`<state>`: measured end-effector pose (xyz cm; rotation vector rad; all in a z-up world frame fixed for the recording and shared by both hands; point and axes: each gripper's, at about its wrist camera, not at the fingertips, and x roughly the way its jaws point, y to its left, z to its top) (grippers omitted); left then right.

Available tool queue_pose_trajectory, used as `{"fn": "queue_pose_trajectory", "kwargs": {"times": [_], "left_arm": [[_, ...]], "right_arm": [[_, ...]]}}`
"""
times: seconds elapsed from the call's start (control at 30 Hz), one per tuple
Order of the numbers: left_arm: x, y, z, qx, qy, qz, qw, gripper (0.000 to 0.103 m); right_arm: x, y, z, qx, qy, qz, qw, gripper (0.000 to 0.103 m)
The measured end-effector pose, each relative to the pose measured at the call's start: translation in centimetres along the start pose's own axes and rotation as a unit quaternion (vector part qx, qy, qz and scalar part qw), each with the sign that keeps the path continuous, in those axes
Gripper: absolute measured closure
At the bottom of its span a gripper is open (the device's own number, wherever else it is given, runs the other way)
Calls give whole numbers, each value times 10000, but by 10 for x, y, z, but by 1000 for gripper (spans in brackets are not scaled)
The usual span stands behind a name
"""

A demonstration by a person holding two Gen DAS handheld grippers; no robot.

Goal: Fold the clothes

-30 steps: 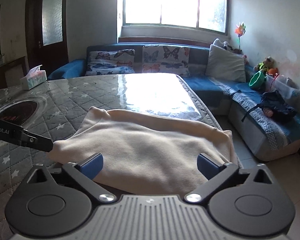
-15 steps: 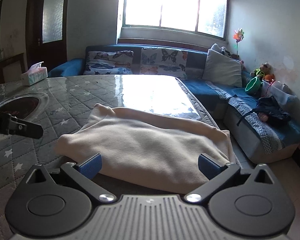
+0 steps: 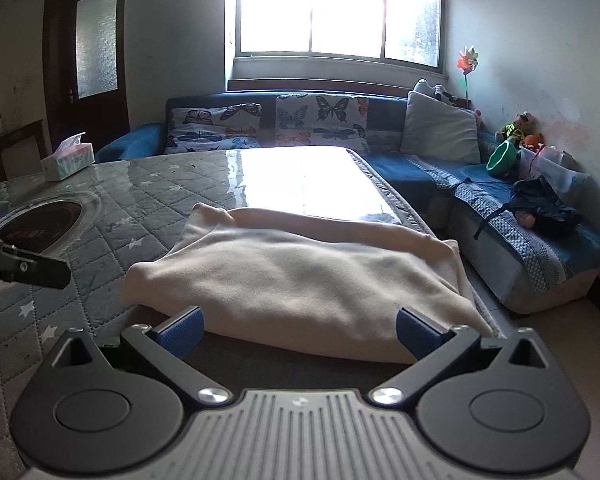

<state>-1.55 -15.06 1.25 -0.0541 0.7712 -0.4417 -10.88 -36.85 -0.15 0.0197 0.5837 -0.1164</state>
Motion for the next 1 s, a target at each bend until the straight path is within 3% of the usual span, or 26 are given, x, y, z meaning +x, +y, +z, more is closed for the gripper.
{"fn": "queue_pose_trajectory", "kwargs": {"times": [0.27, 1.0], "left_arm": [[-8, -9, -12, 284, -7, 242, 9993, 0], [-12, -7, -31, 82, 335, 296, 9990, 0]], "right_arm": [[-6, 7, -6, 8, 92, -29, 10000, 0], [-13, 9, -25, 470, 485, -456, 9967, 0]]}}
